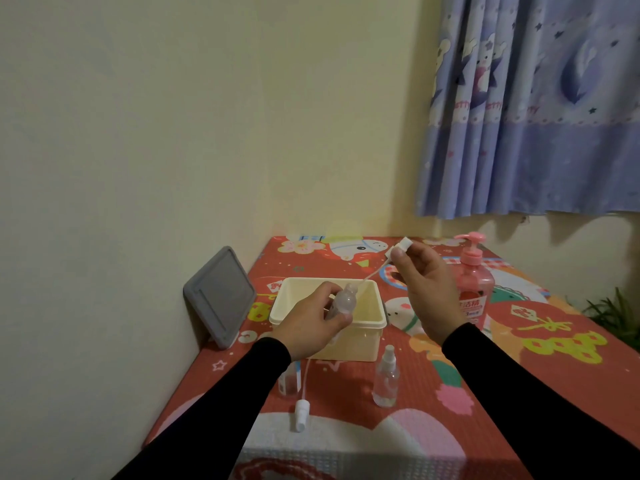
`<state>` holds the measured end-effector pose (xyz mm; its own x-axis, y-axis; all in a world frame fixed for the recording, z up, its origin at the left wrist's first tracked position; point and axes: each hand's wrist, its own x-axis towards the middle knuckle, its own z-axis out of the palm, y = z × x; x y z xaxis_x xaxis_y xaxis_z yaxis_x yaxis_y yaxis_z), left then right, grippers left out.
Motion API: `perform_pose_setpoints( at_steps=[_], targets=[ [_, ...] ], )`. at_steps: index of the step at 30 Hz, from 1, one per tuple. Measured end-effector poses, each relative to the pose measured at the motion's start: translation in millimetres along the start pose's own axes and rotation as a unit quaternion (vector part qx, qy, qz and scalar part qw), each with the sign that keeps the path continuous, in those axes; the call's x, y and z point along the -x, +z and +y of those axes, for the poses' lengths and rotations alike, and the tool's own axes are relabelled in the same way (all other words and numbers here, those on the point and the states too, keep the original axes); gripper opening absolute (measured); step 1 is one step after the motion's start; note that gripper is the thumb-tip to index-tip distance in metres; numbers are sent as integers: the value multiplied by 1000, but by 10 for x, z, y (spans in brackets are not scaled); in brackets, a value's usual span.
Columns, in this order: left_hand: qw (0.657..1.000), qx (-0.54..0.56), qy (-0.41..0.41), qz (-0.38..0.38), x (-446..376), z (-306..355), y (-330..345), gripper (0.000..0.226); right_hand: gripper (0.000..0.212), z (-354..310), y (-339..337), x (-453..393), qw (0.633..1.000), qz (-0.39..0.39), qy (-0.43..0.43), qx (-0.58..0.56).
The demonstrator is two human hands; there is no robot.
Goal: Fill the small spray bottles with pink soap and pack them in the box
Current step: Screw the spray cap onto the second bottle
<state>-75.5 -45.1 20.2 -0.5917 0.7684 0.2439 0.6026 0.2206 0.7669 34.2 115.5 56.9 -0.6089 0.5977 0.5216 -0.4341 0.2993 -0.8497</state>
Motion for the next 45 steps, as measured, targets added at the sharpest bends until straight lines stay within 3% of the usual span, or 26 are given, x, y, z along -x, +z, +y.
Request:
perform_pose_setpoints(
  at_steps=[6, 9, 26, 36, 45],
  targets=[
    [1000, 4, 14, 2, -6, 78, 47, 28, 10, 30, 122, 107, 996, -80, 18, 35],
    [1000, 12, 22, 2, 2, 108, 61, 26, 15, 75, 128, 136, 993, -100, 32, 55],
    [992, 121, 41, -16, 13, 112, 109, 35, 22, 113, 91, 119, 981, -154, 104, -54],
    [981, 190, 23, -41, 39, 175, 103, 28, 25, 93, 61, 77, 976, -165, 122, -73],
    [913, 385, -56, -123, 75, 277, 58, 31, 29, 53, 27, 53, 960, -193, 150, -140]
  ],
)
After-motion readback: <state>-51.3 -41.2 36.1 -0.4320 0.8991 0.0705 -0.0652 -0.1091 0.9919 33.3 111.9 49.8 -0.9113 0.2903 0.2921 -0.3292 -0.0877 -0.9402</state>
